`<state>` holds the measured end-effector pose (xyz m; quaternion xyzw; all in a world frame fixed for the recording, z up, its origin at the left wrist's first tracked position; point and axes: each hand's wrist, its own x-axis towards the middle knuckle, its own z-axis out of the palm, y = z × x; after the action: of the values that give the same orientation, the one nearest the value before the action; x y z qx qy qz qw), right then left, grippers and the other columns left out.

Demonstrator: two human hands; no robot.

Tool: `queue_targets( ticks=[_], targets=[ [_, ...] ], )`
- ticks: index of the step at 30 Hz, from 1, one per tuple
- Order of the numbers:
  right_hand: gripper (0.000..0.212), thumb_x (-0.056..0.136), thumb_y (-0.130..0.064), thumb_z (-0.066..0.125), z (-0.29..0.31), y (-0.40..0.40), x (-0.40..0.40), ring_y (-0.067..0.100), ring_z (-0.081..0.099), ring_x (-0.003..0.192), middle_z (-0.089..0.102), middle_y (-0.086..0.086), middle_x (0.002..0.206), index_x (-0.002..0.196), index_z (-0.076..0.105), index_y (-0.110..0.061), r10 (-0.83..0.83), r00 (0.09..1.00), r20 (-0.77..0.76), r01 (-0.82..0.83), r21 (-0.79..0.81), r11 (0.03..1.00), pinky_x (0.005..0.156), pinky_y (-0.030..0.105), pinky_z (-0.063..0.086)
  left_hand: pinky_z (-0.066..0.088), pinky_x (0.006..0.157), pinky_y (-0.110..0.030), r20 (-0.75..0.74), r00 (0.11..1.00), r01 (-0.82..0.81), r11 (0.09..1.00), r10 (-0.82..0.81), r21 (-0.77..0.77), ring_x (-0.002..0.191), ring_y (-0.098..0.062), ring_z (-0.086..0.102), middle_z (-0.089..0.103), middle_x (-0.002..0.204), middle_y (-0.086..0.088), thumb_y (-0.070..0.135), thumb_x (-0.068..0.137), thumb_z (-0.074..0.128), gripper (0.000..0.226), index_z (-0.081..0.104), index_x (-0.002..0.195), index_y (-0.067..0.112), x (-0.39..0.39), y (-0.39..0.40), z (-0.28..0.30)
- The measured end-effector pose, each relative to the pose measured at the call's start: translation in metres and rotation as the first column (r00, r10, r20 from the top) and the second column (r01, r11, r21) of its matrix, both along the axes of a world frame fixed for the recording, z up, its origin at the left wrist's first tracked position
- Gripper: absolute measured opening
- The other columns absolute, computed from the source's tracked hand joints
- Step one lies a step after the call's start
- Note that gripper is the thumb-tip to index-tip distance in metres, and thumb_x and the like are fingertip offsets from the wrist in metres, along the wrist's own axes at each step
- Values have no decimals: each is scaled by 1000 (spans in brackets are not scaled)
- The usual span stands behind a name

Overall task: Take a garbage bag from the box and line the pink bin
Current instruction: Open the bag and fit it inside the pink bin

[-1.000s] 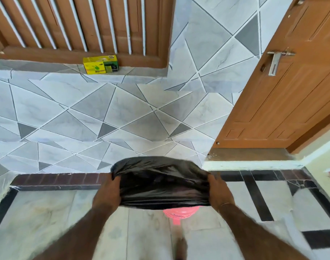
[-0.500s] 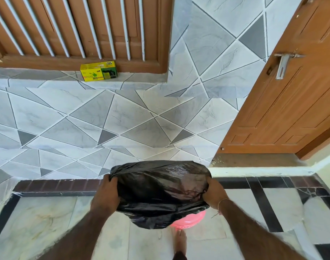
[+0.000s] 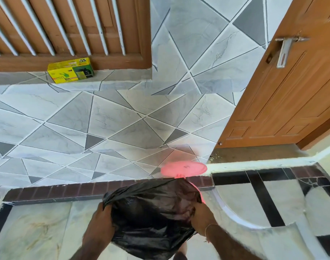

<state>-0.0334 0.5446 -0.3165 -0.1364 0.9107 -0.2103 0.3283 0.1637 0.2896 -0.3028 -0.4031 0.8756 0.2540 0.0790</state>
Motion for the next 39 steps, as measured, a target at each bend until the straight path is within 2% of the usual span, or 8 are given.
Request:
queue_targets(
  ticks=[4, 8, 13, 21, 28, 32, 36, 39],
  targets=[
    [36, 87, -24, 55, -15, 20, -33, 29, 61, 108, 63, 8, 120, 123, 56, -18, -189, 982, -19, 189, 18, 982, 85, 30, 46, 45, 101, -40, -38, 995, 98, 993, -96, 60, 122, -23, 54, 36, 143, 7, 16, 84, 45, 64, 34, 142, 40, -35, 13, -25],
    [42, 76, -15, 60, -50, 40, -74, 35, 61, 102, 61, 12, 116, 117, 55, -10, -332, 943, -38, 334, 74, 940, 86, 36, 51, 47, 98, -41, 31, 992, 116, 985, -121, 124, 122, -22, 52, 27, 146, 10, 14, 81, 37, 66, 31, 143, 33, -80, 27, -60],
    [36, 86, -24, 55, -87, 52, -110, 37, 60, 93, 61, 9, 110, 122, 53, -18, -534, 845, -21, 534, 1, 845, 79, 38, 48, 48, 82, -39, 37, 998, 48, 991, -53, 124, 114, -24, 55, 25, 142, 13, 15, 88, 39, 56, 32, 138, 38, -139, 48, -91],
    [63, 83, -15, 53, -144, 59, -130, 38, 61, 98, 56, 7, 120, 141, 30, -25, -418, 908, 19, 416, 69, 907, 76, 37, 48, 48, 83, -46, 134, 977, -194, 948, 165, 250, 89, -22, 53, 47, 123, 7, 37, 95, 33, 34, 34, 129, 40, -171, 64, -145],
    [88, 81, -13, 56, -183, 46, -144, 32, 63, 100, 59, 8, 119, 143, 8, -54, -366, 919, 147, 372, -13, 928, 85, 45, 54, 52, 77, -47, 191, 982, -44, 988, 16, 148, 100, -36, 59, 42, 125, -2, 16, 86, 34, 38, 40, 122, 26, -198, 69, -164],
    [84, 85, -14, 52, -183, 31, -147, 28, 63, 103, 62, 7, 118, 144, 5, -53, -339, 915, 219, 359, -58, 931, 88, 44, 55, 51, 78, -48, 211, 973, -126, 983, 97, 130, 98, -42, 59, 44, 126, -11, 5, 85, 42, 37, 46, 121, 13, -206, 68, -178],
    [102, 84, 5, 50, -177, 2, -138, 28, 54, 124, 46, 4, 141, 146, -8, -51, -224, 935, 276, 264, -121, 957, 103, 35, 47, 48, 80, -49, 170, 968, -213, 962, 184, 172, 102, -46, 56, 44, 127, -16, 9, 85, 51, 41, 44, 126, 8, -216, 69, -191],
    [99, 88, 3, 51, -171, -26, -127, 19, 58, 109, 45, -4, 118, 145, -8, -53, -124, 948, 293, 188, -204, 961, 93, 23, 49, 47, 84, -49, 100, 966, -254, 948, 238, 191, 108, -44, 54, 46, 128, -16, 9, 85, 52, 41, 44, 125, 9, -218, 71, -191]
  ],
)
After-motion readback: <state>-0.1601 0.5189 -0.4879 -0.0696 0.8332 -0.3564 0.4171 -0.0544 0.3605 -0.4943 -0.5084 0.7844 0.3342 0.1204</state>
